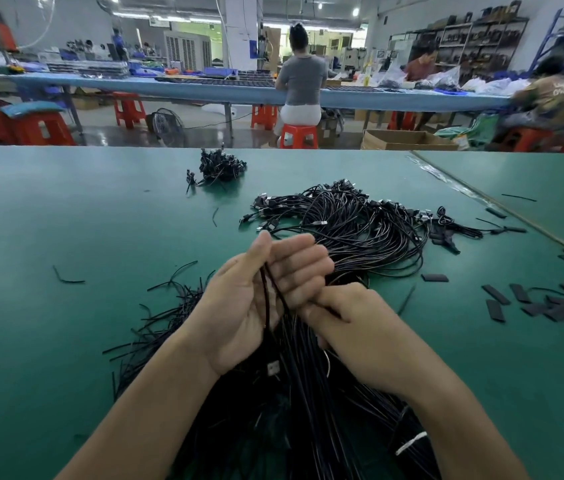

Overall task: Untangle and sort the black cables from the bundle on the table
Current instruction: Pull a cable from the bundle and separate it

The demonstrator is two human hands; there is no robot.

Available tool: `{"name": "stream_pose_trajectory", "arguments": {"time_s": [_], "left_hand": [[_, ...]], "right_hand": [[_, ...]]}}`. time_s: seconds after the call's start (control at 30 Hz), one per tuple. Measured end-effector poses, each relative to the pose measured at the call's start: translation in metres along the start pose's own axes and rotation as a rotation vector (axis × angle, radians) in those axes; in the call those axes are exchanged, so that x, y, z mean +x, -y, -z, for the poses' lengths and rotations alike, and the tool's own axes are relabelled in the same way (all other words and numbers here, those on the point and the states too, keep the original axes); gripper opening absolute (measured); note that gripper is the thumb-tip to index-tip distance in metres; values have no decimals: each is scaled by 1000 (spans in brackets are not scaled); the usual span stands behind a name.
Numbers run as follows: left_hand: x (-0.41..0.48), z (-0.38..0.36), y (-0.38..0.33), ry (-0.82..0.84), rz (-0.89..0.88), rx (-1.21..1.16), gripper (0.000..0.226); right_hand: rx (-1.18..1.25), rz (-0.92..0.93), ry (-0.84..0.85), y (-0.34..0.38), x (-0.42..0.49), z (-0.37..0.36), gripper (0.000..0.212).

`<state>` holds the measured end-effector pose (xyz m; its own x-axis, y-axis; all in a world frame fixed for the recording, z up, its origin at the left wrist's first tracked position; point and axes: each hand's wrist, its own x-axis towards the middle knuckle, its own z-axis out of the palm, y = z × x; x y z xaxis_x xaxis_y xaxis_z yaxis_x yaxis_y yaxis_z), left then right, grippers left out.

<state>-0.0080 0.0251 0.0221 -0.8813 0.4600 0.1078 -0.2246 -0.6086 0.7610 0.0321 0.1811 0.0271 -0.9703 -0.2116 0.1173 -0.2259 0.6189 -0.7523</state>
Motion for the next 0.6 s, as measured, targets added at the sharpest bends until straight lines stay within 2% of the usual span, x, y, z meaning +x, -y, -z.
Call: {"name": "stream_pose_trajectory", "arguments": {"time_s": [0.07, 0.17, 0.23, 0.27, 0.3, 0.37, 0.43, 0.5, 0.6], "left_hand": [[4, 5, 3, -99, -93, 27, 50], [5, 13, 6, -239, -223, 349, 43], [-1, 9, 6, -169, -191, 711, 35], [-4, 6, 5, -100, -135, 862, 37], [-7, 2, 4, -48, -51, 916, 45], [-10, -4, 0, 40, 138, 794, 57], [-13, -5, -3, 91, 235, 717, 60], [-13, -5, -6, 70, 250, 673, 57], [-11, -5, -12, 38, 234, 385, 49]], "right_hand": [[-78, 28, 63, 5, -4, 2, 38], [-95, 128, 64, 14, -10, 6, 30], [-70, 196, -25, 17, -10, 9, 22], [-39, 213, -74, 17, -10, 10, 18], [-7, 225, -119, 16, -9, 11, 15], [54, 231, -207, 11, -7, 14, 12], [150, 202, -280, 4, -4, 16, 11], [220, 156, -314, 1, -2, 15, 10], [219, 88, -253, -1, 1, 8, 15]]}}
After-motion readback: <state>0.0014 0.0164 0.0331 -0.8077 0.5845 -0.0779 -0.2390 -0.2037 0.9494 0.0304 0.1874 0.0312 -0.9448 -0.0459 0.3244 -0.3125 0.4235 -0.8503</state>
